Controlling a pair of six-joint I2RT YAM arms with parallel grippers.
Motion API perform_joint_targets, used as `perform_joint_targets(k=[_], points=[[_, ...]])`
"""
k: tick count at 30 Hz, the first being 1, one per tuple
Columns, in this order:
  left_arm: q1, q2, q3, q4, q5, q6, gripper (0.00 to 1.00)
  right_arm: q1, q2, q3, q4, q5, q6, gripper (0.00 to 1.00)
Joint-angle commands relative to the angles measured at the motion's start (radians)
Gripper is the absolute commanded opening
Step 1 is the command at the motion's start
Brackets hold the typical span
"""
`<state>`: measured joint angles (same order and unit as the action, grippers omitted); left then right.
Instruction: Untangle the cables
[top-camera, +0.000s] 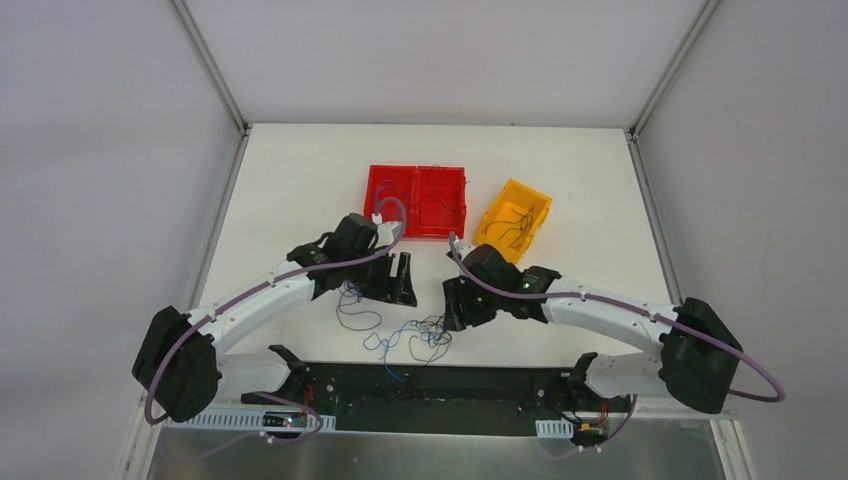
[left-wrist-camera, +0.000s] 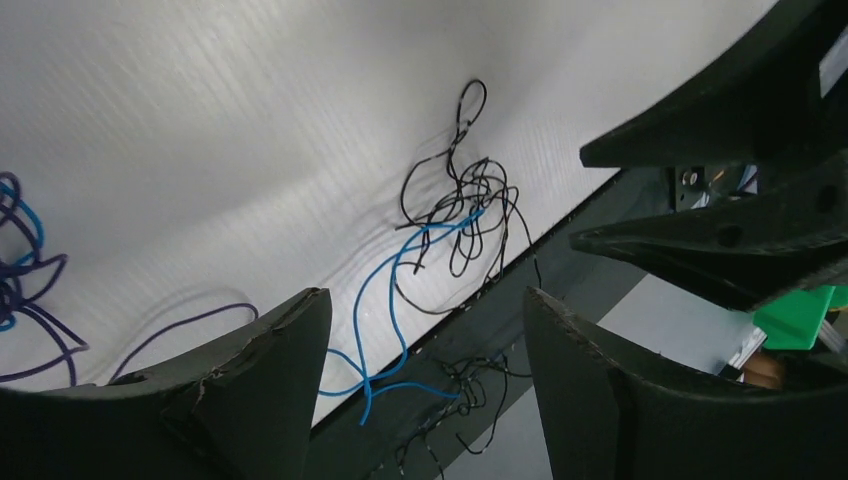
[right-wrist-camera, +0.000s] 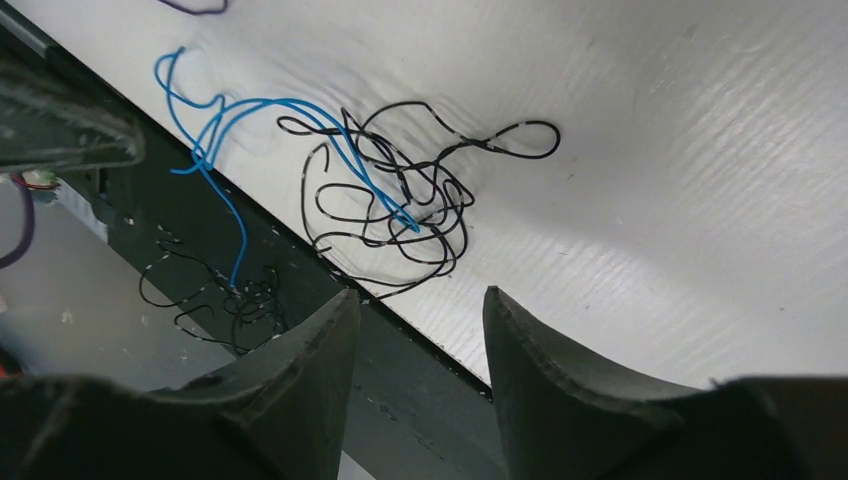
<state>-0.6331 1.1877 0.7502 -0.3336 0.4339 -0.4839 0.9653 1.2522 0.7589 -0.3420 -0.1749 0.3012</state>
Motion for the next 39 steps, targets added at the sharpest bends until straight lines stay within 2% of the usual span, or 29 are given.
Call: perform_joint_targets(k=[1, 7, 13, 16, 18, 21, 24, 25, 27, 28, 29, 35, 39], points=[[-0.048, 0.009, 0.008, -0.073, 0.016, 0.013, 0.71, 0.052, 0.047, -0.033, 0.092, 0.028, 0.052, 0.53], [-0.101, 0.064, 0.009, -0.100, -0.005, 0.005, 0.70, 0.111, 0.123, -0.033, 0.134, 0.088, 0.078, 0.54], [-0.124, 0.125, 0.019, -0.109, -0.034, 0.000, 0.56, 0.131, 0.184, -0.014, 0.125, 0.165, 0.096, 0.44], [-0.134, 0.147, 0.024, -0.109, -0.038, 0.001, 0.55, 0.140, 0.193, -0.002, 0.118, 0.199, 0.103, 0.28], [-0.138, 0.160, 0.023, -0.108, -0.034, 0.001, 0.52, 0.141, 0.188, -0.006, 0.119, 0.210, 0.106, 0.12], [-0.141, 0.181, 0.025, -0.099, -0.011, 0.000, 0.48, 0.141, 0.168, -0.016, 0.124, 0.227, 0.108, 0.01], [-0.145, 0.192, 0.023, -0.085, 0.011, -0.004, 0.45, 0.141, 0.154, -0.020, 0.125, 0.236, 0.112, 0.00], [-0.145, 0.197, 0.022, -0.082, 0.019, -0.003, 0.41, 0.142, 0.149, -0.021, 0.124, 0.243, 0.116, 0.00], [-0.146, 0.206, 0.024, -0.080, 0.024, -0.001, 0.23, 0.142, 0.133, -0.028, 0.124, 0.268, 0.127, 0.00], [-0.145, 0.210, 0.025, -0.081, 0.013, -0.003, 0.07, 0.142, 0.121, -0.031, 0.122, 0.292, 0.135, 0.00], [-0.145, 0.209, 0.028, -0.087, -0.016, -0.011, 0.00, 0.140, 0.104, -0.036, 0.116, 0.322, 0.145, 0.00], [-0.099, 0.021, 0.001, -0.124, -0.370, -0.122, 0.00, 0.090, -0.029, -0.052, -0.012, 0.587, 0.221, 0.00], [0.054, -0.050, 0.008, -0.189, -0.461, -0.171, 0.00, -0.019, -0.149, -0.082, -0.078, 0.669, 0.239, 0.00]])
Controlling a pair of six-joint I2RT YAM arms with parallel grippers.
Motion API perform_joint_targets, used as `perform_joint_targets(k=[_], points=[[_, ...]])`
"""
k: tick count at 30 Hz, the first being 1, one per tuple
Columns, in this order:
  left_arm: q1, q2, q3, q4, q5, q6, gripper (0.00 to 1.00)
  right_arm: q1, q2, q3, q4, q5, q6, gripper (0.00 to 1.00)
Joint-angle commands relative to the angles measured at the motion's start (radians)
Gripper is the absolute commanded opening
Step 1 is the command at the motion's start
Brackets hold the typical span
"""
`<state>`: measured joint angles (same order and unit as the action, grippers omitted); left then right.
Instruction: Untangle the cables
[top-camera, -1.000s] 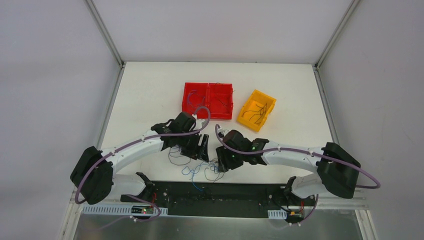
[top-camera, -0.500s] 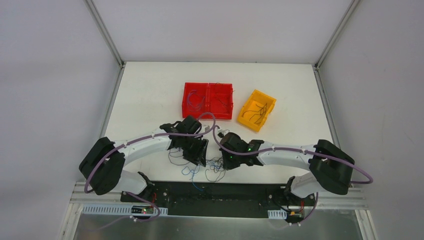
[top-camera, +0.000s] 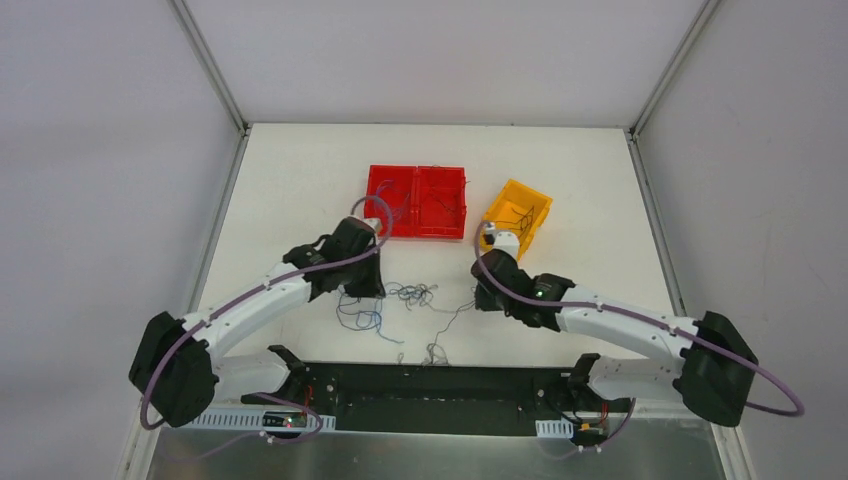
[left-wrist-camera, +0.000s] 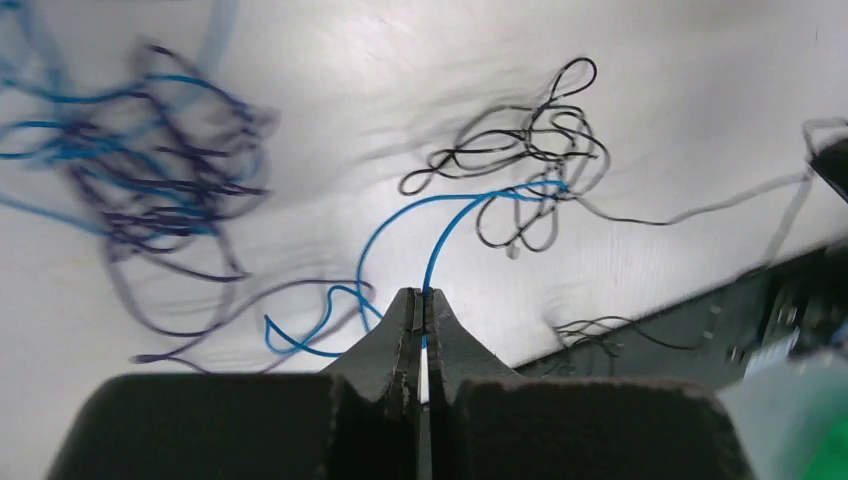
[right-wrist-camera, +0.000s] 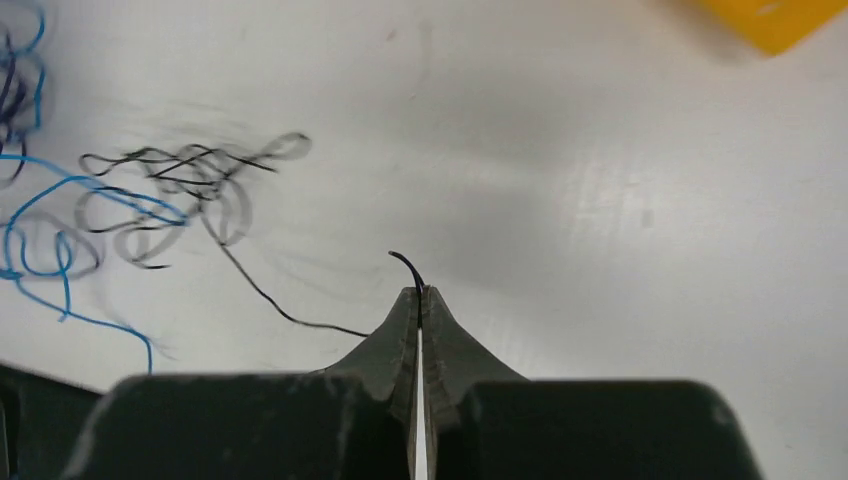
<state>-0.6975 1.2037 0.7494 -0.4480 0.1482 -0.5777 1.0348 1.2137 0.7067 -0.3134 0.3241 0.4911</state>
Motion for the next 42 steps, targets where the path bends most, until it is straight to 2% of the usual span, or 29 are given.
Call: perform_joint_targets(k=[1, 5, 14, 19, 31, 42], points=[[0.158, -0.075, 0.011, -0.093, -0.188, -0.093, 0.00, -0.127, -0.126, -0.034, -0.120, 0.176, 0.049, 0.00], [0.234, -0.150, 0.006, -0.139, -0.308, -0.145, 0.00, -0.266, -0.243, -0.043, -0.177, 0.206, 0.023, 0.00], [0.277, -0.209, 0.026, -0.247, -0.484, -0.221, 0.00, -0.434, -0.382, 0.046, -0.261, 0.269, -0.073, 0.00], [0.282, -0.176, 0.053, -0.251, -0.464, -0.193, 0.00, -0.464, -0.396, 0.124, -0.227, 0.112, -0.115, 0.00], [0.280, -0.195, 0.083, -0.241, -0.412, -0.132, 0.00, -0.464, -0.208, 0.530, -0.239, -0.091, -0.190, 0.00], [0.281, -0.217, 0.069, -0.241, -0.408, -0.119, 0.00, -0.463, 0.083, 0.801, -0.125, -0.108, -0.202, 0.00]])
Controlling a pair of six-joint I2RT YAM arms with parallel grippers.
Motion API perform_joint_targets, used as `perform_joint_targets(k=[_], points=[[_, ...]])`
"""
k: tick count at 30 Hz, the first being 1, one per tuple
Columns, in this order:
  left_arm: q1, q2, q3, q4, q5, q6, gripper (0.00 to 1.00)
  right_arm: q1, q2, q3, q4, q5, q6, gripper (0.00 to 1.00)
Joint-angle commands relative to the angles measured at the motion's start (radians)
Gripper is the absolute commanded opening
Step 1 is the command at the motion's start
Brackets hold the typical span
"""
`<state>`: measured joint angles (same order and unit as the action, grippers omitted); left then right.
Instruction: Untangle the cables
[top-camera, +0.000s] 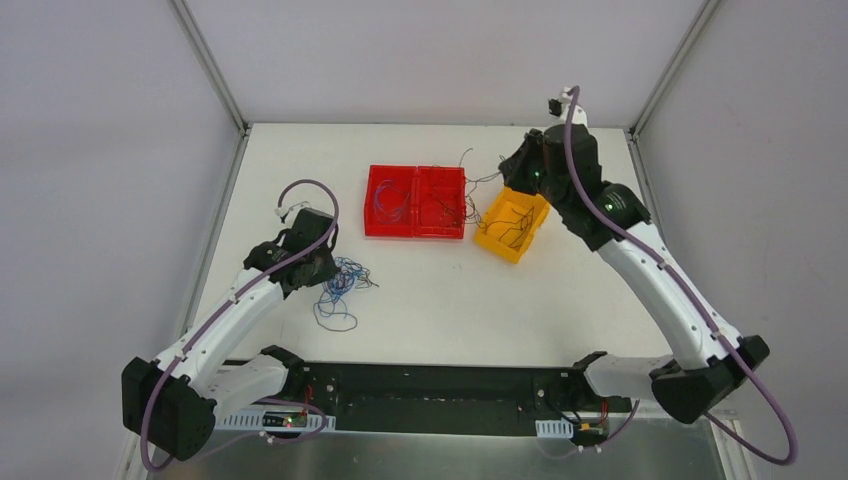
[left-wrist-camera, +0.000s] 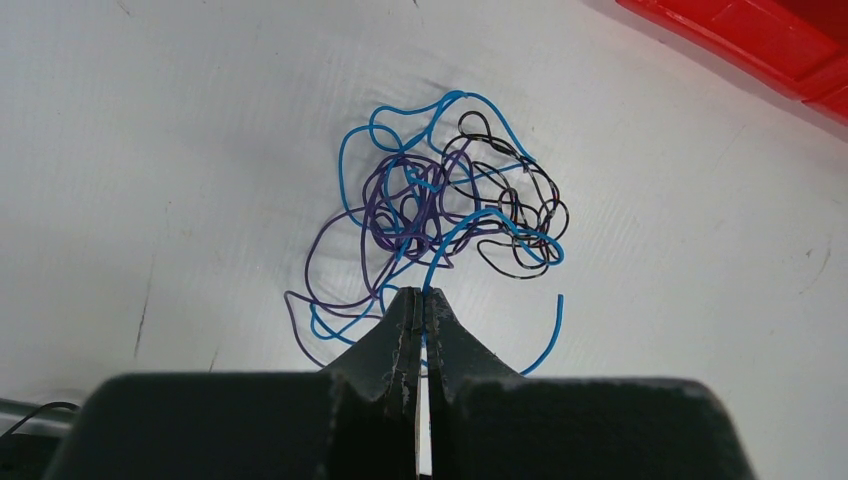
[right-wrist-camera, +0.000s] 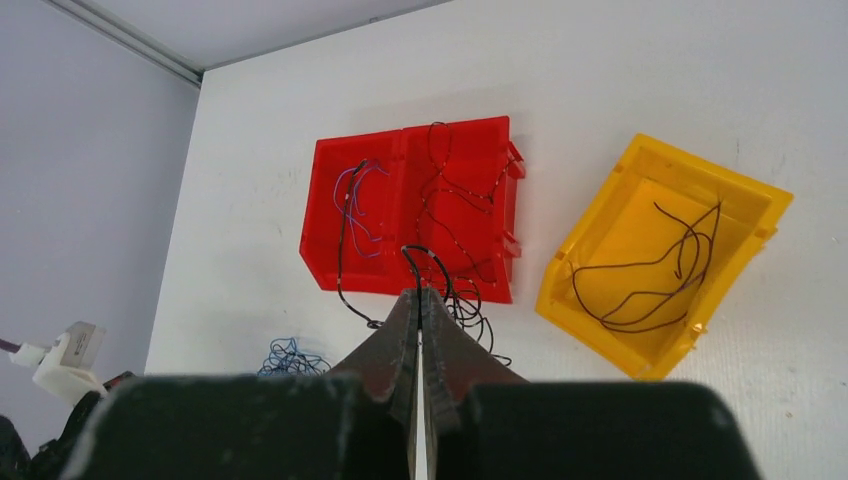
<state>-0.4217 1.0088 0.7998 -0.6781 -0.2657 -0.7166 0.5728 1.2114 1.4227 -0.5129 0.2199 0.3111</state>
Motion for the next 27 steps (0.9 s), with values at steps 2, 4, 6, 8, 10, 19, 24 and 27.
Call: perform_joint_targets(k=[2, 4, 6, 8, 10, 19, 24, 27], points=[[0.004, -0.031, 0.017, -0.011, 0.007, 0.023, 0.00, -0.001, 0.143, 0.116, 0.097, 0.013, -0.030, 0.00], [0.005, -0.041, 0.014, -0.011, 0.007, 0.026, 0.00, -0.001, 0.207, 0.142, 0.119, 0.023, -0.035, 0.00], [0.005, -0.050, 0.010, -0.011, 0.008, 0.028, 0.00, 0.000, 0.272, 0.157, 0.145, 0.027, -0.040, 0.00], [0.005, -0.057, 0.006, -0.011, 0.011, 0.030, 0.00, 0.002, 0.332, 0.160, 0.173, 0.044, -0.049, 0.00], [0.005, -0.057, 0.004, -0.011, 0.018, 0.028, 0.00, 0.003, 0.395, 0.161, 0.195, 0.058, -0.060, 0.00], [0.005, -0.048, 0.007, -0.010, 0.035, 0.026, 0.00, 0.018, 0.737, 0.281, 0.128, 0.067, -0.114, 0.00], [0.004, -0.047, 0.006, -0.009, 0.038, 0.026, 0.00, 0.043, 0.883, 0.361, 0.035, 0.090, -0.163, 0.00], [0.004, -0.045, 0.006, -0.008, 0.041, 0.026, 0.00, 0.058, 0.946, 0.412, -0.016, 0.091, -0.197, 0.00]])
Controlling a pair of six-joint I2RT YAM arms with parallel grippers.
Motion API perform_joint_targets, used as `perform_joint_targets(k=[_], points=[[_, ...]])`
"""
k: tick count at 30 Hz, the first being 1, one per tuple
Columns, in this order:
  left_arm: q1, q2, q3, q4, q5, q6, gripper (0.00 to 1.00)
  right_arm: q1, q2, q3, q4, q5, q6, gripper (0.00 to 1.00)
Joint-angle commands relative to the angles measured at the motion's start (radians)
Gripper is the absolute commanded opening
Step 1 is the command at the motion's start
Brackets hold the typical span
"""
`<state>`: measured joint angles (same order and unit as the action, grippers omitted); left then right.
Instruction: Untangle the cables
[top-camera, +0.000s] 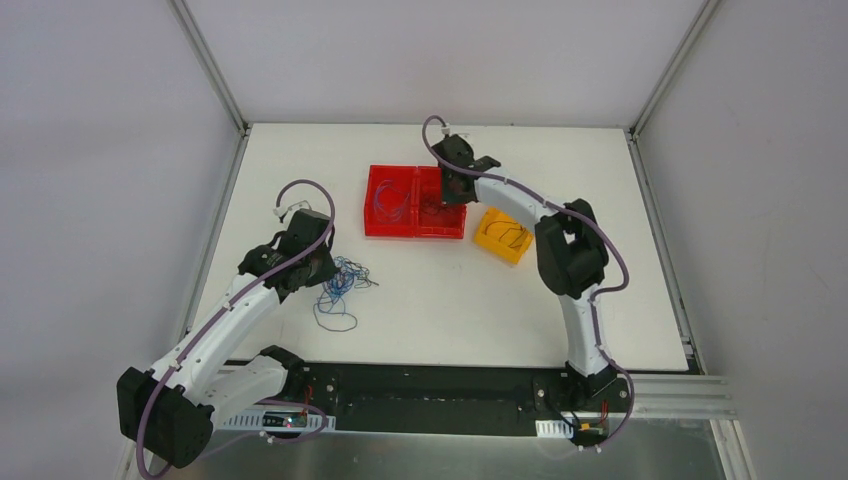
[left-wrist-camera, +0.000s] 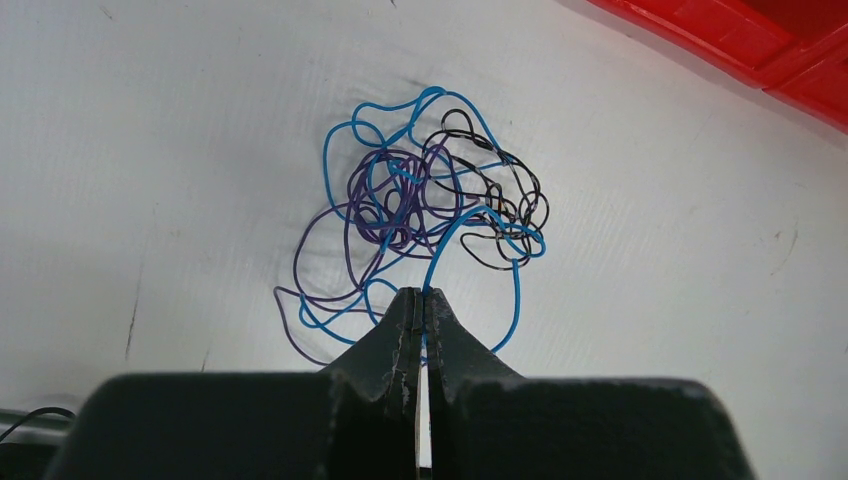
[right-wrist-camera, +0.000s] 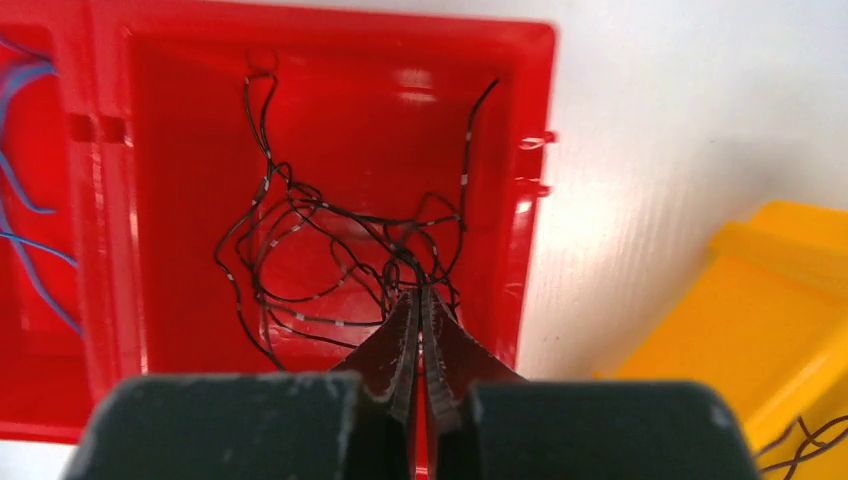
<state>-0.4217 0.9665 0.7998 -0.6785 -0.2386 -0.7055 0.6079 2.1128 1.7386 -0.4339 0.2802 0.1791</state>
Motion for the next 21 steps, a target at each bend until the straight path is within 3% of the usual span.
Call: perform_joint_targets(k=[1, 6, 10, 13, 21], points=[[0.004, 0.000, 0.006, -0.007, 0.016, 0.017, 0.00, 0.027, 0.061, 0.111, -0.108, 0.032, -0.073, 0.00], [0.004, 0.000, 0.003, -0.003, 0.026, 0.017, 0.00, 0.035, 0.122, 0.192, -0.181, 0.015, -0.083, 0.00], [0.004, 0.002, -0.001, 0.004, 0.049, 0.024, 0.00, 0.037, 0.077, 0.203, -0.190, -0.010, -0.085, 0.00], [0.004, 0.003, -0.007, 0.019, 0.084, 0.040, 0.00, 0.036, 0.018, 0.211, -0.202, -0.026, -0.090, 0.17], [0.002, 0.016, -0.018, 0.090, 0.221, 0.087, 0.00, 0.036, -0.167, 0.190, -0.237, -0.078, -0.104, 0.40]])
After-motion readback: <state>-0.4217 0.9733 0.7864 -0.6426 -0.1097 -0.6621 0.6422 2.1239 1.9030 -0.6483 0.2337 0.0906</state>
